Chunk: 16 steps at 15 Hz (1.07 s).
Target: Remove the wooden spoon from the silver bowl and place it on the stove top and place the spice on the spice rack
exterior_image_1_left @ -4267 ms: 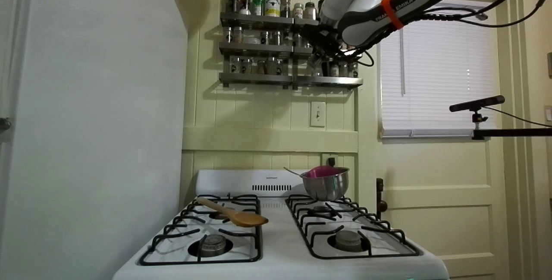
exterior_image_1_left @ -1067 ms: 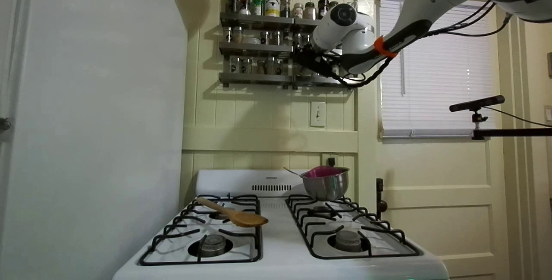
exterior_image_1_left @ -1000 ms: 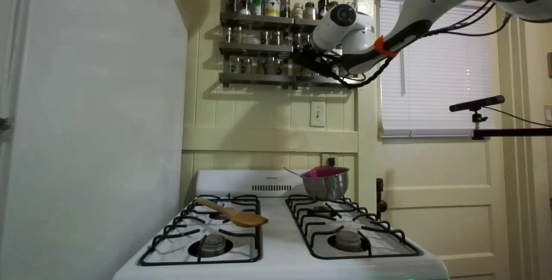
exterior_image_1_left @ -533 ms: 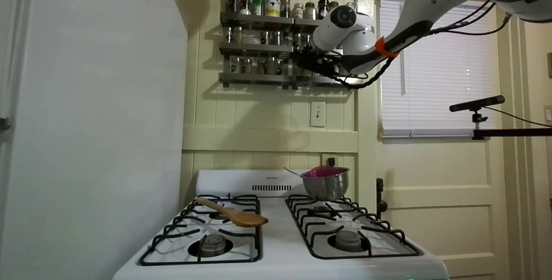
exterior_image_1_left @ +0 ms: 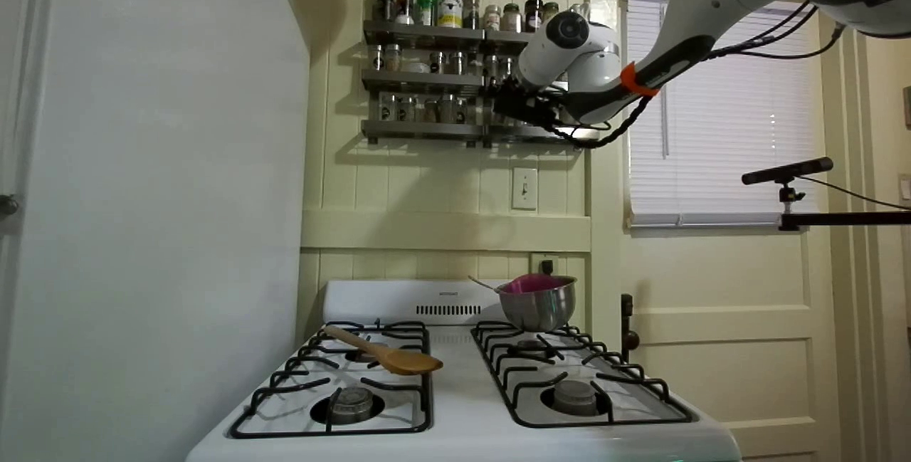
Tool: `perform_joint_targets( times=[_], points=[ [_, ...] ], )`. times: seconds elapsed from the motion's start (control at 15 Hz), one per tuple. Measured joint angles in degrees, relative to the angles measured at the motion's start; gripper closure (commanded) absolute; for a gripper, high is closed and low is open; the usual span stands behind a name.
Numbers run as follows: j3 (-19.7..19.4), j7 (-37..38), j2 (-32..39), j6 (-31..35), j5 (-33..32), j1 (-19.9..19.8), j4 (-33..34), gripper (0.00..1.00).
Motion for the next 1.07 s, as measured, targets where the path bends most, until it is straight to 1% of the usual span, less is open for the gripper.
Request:
perform_joint_targets(
  times=[0.6, 0.67, 0.73, 0.8, 0.93, 1.0, 1.07],
  points=[
    [0.2, -1.1, 1.4, -2.2, -0.5, 0.1, 0.4, 0.76],
    [0.3, -1.6, 1.4, -2.2, -0.5, 0.1, 0.4, 0.71],
    [0.3, -2.1, 1.4, -2.2, -0.5, 0.1, 0.4, 0.28],
    [0.3, -2.8, 1.4, -2.2, -0.5, 0.1, 0.4, 0.26],
    [0.4, -3.8, 1.4, -2.2, -0.5, 0.1, 0.5, 0.12],
    [0.4, -4.4, 1.4, -2.2, -0.5, 0.1, 0.5, 0.03],
    [0.4, -4.8, 1.4, -2.2, -0.5, 0.1, 0.5, 0.00]
  ],
)
